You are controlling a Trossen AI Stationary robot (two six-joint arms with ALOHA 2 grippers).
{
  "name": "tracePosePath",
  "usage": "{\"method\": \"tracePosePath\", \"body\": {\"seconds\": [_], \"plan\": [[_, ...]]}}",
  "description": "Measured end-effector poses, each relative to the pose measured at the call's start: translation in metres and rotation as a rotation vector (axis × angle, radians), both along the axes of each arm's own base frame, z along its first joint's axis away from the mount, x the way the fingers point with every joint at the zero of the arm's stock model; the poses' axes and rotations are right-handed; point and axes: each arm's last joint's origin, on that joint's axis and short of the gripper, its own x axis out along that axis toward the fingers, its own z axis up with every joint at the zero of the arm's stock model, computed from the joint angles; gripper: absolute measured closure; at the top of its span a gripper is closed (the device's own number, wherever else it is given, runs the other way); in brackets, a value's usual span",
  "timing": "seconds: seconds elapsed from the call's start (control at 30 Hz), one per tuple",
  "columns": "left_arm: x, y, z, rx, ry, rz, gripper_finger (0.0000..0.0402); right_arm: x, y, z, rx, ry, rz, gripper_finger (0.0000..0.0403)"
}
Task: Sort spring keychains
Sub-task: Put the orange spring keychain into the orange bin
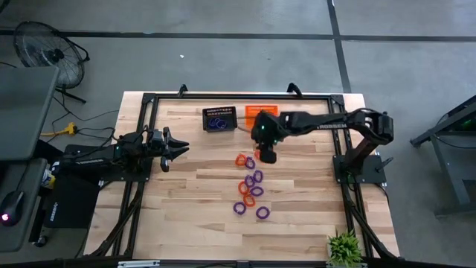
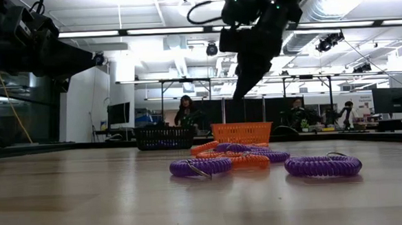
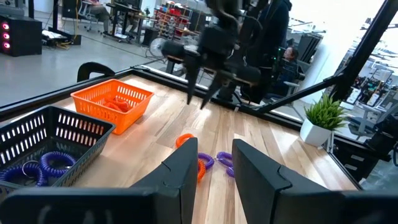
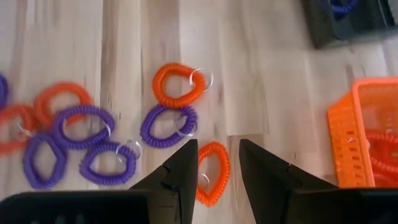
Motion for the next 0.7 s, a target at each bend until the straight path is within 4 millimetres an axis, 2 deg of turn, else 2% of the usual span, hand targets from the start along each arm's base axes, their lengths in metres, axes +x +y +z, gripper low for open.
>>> {"method": "tracePosePath", "body": {"seconds": [0.17, 0.47, 0.7], "plan": [[0.000, 0.000, 0.000, 0.000, 0.000, 0.000, 0.0302, 0.001, 0.016, -0.001, -0.072, 0.037, 0.044, 0.0288], [0.000, 0.000, 0.000, 0.000, 0.000, 0.000, 0.0302, -0.001, 0.016, -0.006, -0.059, 0.080, 0.048, 0.0244], [0.000, 0.000, 0.000, 0.000, 0.000, 0.000, 0.0302, 0.008, 0.016, -0.033, -0.044, 0.168, 0.028, 0.0211]]}}
